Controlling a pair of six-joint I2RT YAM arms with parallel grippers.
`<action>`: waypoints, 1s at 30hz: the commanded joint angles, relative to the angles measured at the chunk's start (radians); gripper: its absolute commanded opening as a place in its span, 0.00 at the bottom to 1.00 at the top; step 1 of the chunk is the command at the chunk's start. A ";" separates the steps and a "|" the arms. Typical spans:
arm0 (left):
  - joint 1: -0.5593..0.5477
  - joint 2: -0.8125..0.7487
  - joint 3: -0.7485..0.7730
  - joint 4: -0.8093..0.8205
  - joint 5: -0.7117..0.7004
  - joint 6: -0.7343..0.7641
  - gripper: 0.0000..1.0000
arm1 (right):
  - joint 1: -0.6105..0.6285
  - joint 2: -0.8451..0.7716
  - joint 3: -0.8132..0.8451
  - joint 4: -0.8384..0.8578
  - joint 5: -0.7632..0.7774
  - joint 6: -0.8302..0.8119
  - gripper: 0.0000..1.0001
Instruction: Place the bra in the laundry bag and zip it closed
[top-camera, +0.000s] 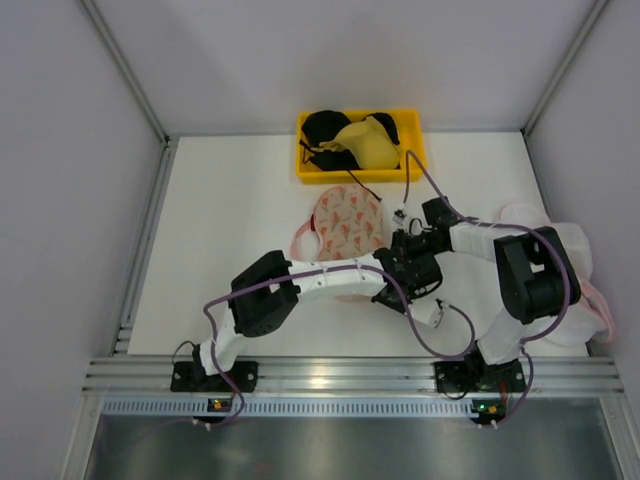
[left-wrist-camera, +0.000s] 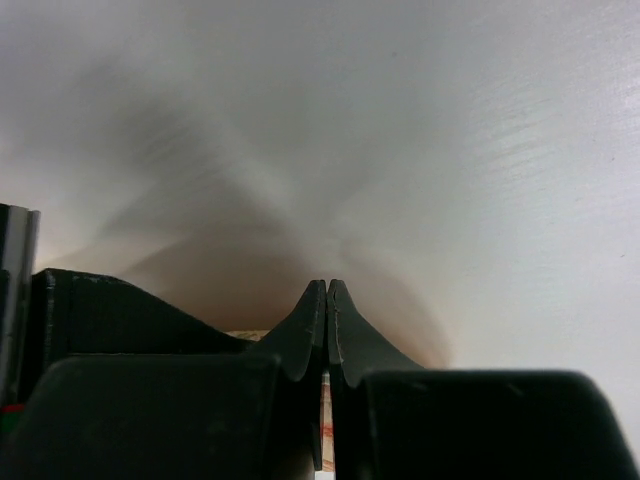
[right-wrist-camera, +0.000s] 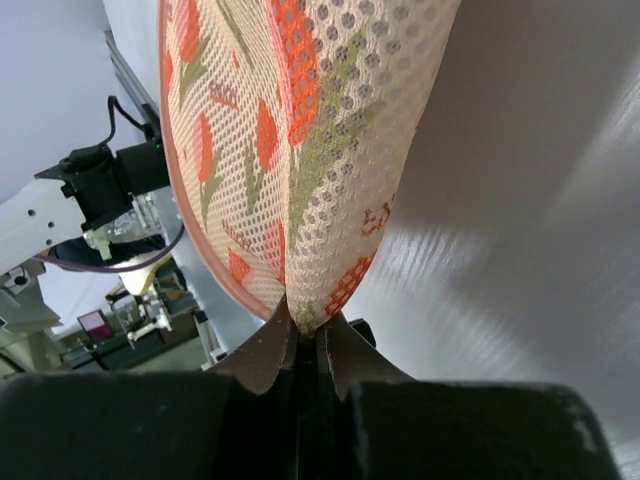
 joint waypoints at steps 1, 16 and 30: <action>-0.009 -0.076 -0.062 0.023 0.039 -0.007 0.00 | -0.011 0.029 0.071 -0.020 -0.027 -0.050 0.00; -0.038 -0.219 -0.324 0.031 0.183 -0.150 0.00 | -0.022 0.143 0.241 -0.157 0.132 -0.220 0.06; 0.014 0.010 0.030 0.084 0.036 -0.254 0.00 | -0.057 0.003 0.096 -0.315 0.019 -0.251 0.81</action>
